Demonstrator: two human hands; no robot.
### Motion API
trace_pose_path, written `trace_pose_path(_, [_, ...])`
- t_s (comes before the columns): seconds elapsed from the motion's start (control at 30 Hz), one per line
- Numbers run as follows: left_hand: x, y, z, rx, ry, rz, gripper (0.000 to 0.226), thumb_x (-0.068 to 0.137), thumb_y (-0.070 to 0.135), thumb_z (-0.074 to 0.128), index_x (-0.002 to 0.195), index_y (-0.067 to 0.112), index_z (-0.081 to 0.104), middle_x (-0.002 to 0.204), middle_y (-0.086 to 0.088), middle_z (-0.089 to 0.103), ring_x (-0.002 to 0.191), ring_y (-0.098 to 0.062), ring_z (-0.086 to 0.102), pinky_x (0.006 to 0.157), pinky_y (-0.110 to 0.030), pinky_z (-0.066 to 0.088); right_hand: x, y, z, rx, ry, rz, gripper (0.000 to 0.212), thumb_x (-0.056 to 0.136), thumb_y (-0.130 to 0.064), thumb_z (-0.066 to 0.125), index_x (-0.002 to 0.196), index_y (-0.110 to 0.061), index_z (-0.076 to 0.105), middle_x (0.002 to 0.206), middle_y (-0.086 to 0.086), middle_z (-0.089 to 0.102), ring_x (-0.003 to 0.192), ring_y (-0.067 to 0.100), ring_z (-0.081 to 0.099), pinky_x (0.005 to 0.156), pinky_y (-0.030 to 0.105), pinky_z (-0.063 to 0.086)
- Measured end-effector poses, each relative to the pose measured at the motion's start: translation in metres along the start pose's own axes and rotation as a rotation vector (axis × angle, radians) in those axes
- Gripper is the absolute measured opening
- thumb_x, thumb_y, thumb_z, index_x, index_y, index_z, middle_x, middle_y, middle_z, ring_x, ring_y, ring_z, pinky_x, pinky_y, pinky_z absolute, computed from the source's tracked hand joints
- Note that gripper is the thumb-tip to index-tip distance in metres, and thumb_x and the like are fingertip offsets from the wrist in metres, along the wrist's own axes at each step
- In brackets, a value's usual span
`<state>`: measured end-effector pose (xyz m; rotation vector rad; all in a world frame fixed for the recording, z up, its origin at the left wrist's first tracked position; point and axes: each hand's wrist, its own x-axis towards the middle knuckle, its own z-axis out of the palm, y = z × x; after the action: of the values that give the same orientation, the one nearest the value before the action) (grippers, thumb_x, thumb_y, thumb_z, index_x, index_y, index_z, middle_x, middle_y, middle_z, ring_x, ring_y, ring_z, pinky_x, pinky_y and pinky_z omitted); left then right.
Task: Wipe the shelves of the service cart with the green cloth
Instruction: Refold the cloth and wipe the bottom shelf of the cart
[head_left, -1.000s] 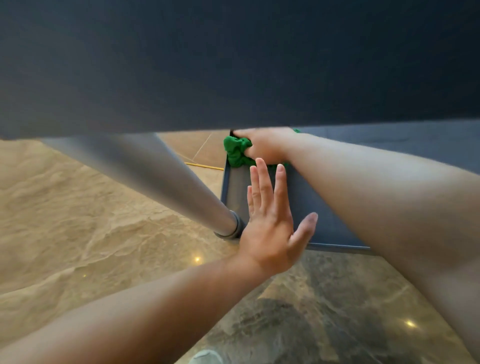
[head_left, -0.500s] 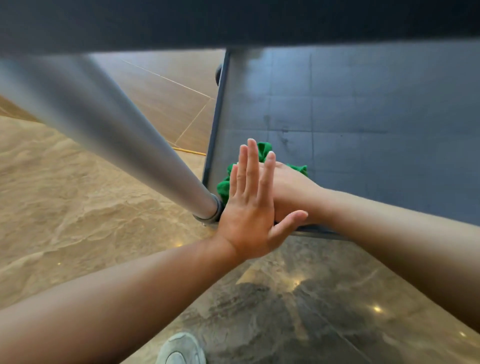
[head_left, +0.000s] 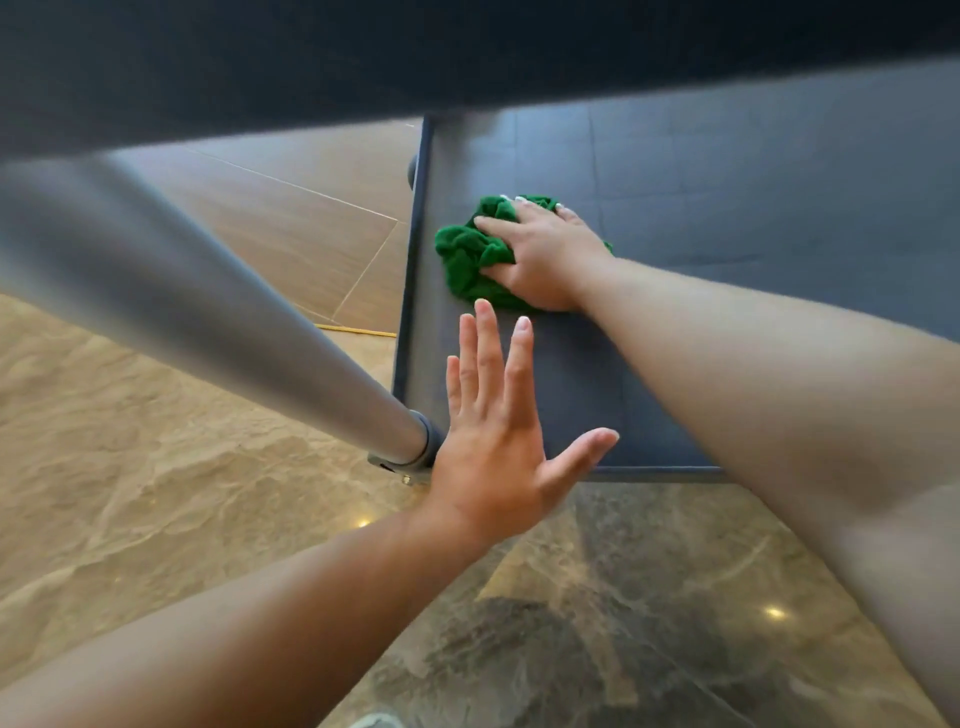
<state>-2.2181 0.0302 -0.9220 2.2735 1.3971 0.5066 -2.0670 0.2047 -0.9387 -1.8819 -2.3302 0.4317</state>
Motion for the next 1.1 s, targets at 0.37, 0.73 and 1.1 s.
trace_pose_path(0.37, [0.004,-0.003,0.000,-0.027,0.017,0.033,0.105,0.087,0.083,0.026,0.158,0.011,-0.003,0.163,-0.014,-0.020,0.151,-0.027,-0.021,0.121,-0.047,-0.008,-0.086,-0.016,0.003,0.085,-0.063,-0.100,0.064,0.092,-0.054,0.039,0.149,-0.025,0.044,0.155,0.014,0.038,0.146,0.030,0.031,0.116,0.044,0.030])
trace_pose_path(0.73, [0.004,0.005,-0.002,-0.099,-0.021,-0.044,0.111,0.078,0.091,0.018,0.157,0.017,-0.008,0.164,-0.012,-0.022,0.150,-0.020,-0.026,0.122,-0.047,-0.012,-0.165,0.001,0.009,0.166,-0.186,-0.442,0.048,0.095,-0.046,0.048,0.140,-0.032,0.055,0.150,-0.008,0.046,0.143,0.014,0.035,0.115,0.038,0.032])
trace_pose_path(1.1, [0.004,0.001,-0.004,-0.077,-0.101,-0.103,0.140,0.053,0.096,0.052,0.155,0.031,-0.019,0.160,0.004,-0.034,0.145,-0.011,-0.035,0.119,-0.041,-0.016,-0.062,0.099,-0.036,0.019,0.003,0.266,0.056,0.099,-0.042,0.044,0.153,-0.033,0.031,0.163,0.006,0.026,0.152,0.022,0.019,0.122,0.047,0.004])
